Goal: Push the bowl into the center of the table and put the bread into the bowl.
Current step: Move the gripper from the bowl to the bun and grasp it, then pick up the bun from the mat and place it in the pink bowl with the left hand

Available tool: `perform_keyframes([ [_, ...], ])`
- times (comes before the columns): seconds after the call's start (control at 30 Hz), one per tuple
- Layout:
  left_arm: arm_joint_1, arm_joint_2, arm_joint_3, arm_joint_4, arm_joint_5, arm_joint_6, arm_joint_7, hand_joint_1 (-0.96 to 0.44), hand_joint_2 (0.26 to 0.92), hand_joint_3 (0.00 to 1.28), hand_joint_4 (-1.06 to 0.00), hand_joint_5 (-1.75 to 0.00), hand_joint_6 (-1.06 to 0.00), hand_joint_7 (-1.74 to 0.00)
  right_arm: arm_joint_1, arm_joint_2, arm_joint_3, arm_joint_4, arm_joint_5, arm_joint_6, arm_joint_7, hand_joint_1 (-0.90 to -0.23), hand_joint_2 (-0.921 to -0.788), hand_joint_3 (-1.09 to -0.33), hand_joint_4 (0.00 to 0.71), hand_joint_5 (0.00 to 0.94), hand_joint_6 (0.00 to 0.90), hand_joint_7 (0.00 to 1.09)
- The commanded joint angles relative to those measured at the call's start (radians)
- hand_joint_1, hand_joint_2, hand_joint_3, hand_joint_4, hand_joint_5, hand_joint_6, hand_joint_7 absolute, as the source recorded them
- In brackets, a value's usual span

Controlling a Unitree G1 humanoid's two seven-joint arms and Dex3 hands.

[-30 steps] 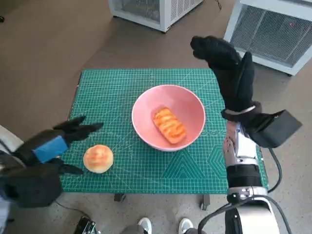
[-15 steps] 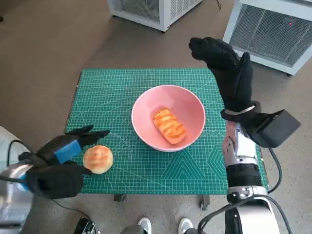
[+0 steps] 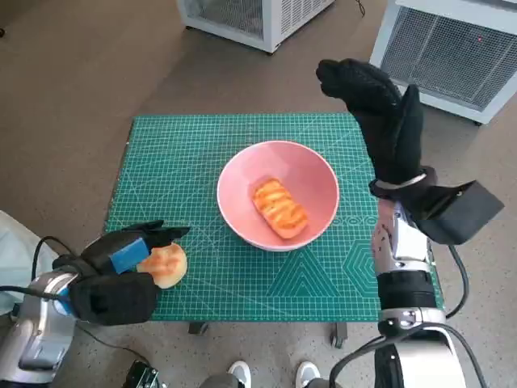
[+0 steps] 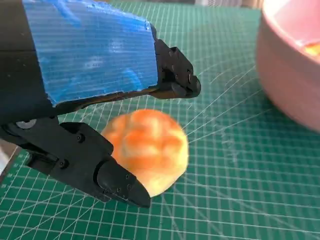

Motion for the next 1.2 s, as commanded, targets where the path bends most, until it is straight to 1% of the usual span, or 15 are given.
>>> perform_keyframes([
  [0.03, -0.018, -0.005, -0.019, 0.037, 0.040, -0.018, 0.039, 0.07, 0.837, 0.02, -0.61, -0.06, -0.66, -0.07, 0.008, -0.003, -0.004, -0.004, 0.003, 0.017, 0.003, -0.641, -0.921, -0.749, 0.210, 0.001, 0.043, 0.54],
  [0.07, -0.017, -0.005, -0.019, 0.044, 0.042, -0.028, 0.048, 0.08, 0.851, 0.03, -0.68, -0.08, -0.70, -0.08, 0.008, -0.004, -0.004, -0.004, 0.003, 0.017, 0.003, -0.640, -0.921, -0.748, 0.210, 0.001, 0.044, 0.54],
  [0.1, -0.017, -0.005, -0.019, 0.049, 0.043, -0.036, 0.054, 0.14, 0.865, 0.04, -0.67, -0.31, -0.73, -0.09, 0.009, -0.004, -0.005, -0.005, 0.003, 0.018, 0.002, -0.639, -0.921, -0.748, 0.211, 0.002, 0.044, 0.54],
  [0.13, -0.016, -0.004, -0.017, 0.058, 0.041, -0.053, 0.066, 0.22, 0.885, 0.08, -0.65, -0.67, -0.78, -0.12, 0.009, -0.004, -0.005, -0.005, 0.002, 0.018, 0.002, -0.638, -0.921, -0.748, 0.211, 0.002, 0.044, 0.54],
  [0.17, -0.015, -0.004, -0.016, 0.065, 0.039, -0.066, 0.074, 0.18, 0.892, 0.08, -0.67, -0.78, -0.74, -0.32, 0.009, -0.003, -0.005, -0.005, 0.002, 0.019, 0.002, -0.638, -0.921, -0.748, 0.212, 0.002, 0.044, 0.54],
  [0.2, -0.014, -0.004, -0.014, 0.072, 0.036, -0.081, 0.083, 0.11, 0.903, 0.09, -0.68, -0.94, -0.67, -0.61, 0.008, -0.003, -0.005, -0.005, 0.002, 0.019, 0.001, -0.637, -0.921, -0.748, 0.213, 0.003, 0.044, 0.54],
  [0.23, -0.013, -0.004, -0.013, 0.077, 0.034, -0.091, 0.090, 0.07, 0.909, 0.08, -0.70, -1.04, -0.64, -0.79, 0.008, -0.003, -0.005, -0.005, 0.002, 0.019, 0.001, -0.637, -0.921, -0.748, 0.213, 0.003, 0.045, 0.54],
  [0.3, -0.012, -0.003, -0.011, 0.083, 0.030, -0.108, 0.099, 0.04, 0.915, 0.07, -0.73, -1.11, -0.62, -0.95, 0.009, -0.002, -0.005, -0.005, 0.001, 0.020, 0.000, -0.637, -0.921, -0.748, 0.214, 0.003, 0.045, 0.54],
  [0.37, -0.010, -0.001, -0.007, 0.086, 0.023, -0.123, 0.104, 0.02, 0.918, 0.06, -0.75, -1.13, -0.60, -1.06, 0.010, 0.000, -0.005, -0.008, 0.001, 0.022, -0.001, -0.638, -0.921, -0.749, 0.214, 0.003, 0.046, 0.55],
  [0.53, -0.012, 0.003, 0.003, 0.081, 0.009, -0.141, 0.101, 0.00, 0.920, 0.07, -0.73, -1.12, -0.59, -1.19, 0.010, 0.001, -0.005, -0.007, 0.002, 0.025, -0.001, -0.640, -0.921, -0.750, 0.214, 0.003, 0.045, 0.55],
  [0.7, -0.022, 0.007, 0.020, 0.063, -0.013, -0.151, 0.094, 0.00, 0.921, 0.08, -0.72, -1.12, -0.58, -1.21, 0.011, 0.002, -0.005, -0.009, 0.001, 0.023, -0.002, -0.634, -0.921, -0.752, 0.215, 0.003, 0.043, 0.55],
  [0.9, -0.073, 0.001, 0.059, 0.009, -0.074, -0.125, 0.055, 0.00, 0.921, 0.08, -0.72, -1.13, -0.57, -1.23, 0.013, 0.002, -0.005, -0.008, 0.000, 0.020, 0.000, -0.629, -0.921, -0.753, 0.215, 0.003, 0.040, 0.55],
  [1.03, -0.123, -0.011, 0.099, -0.056, -0.134, -0.090, 0.033, 0.00, 0.920, 0.07, -0.73, -1.11, -0.58, -1.21, 0.012, 0.000, -0.005, -0.005, 0.000, 0.016, 0.003, -0.629, -0.921, -0.754, 0.216, 0.003, 0.039, 0.55],
  [1.2, -0.204, -0.046, 0.126, -0.117, -0.170, -0.044, 0.049, 0.00, 0.920, 0.05, -0.76, -1.08, -0.60, -1.20, 0.010, -0.002, -0.006, 0.001, -0.001, 0.015, 0.003, -0.629, -0.921, -0.754, 0.216, 0.002, 0.036, 0.55],
])
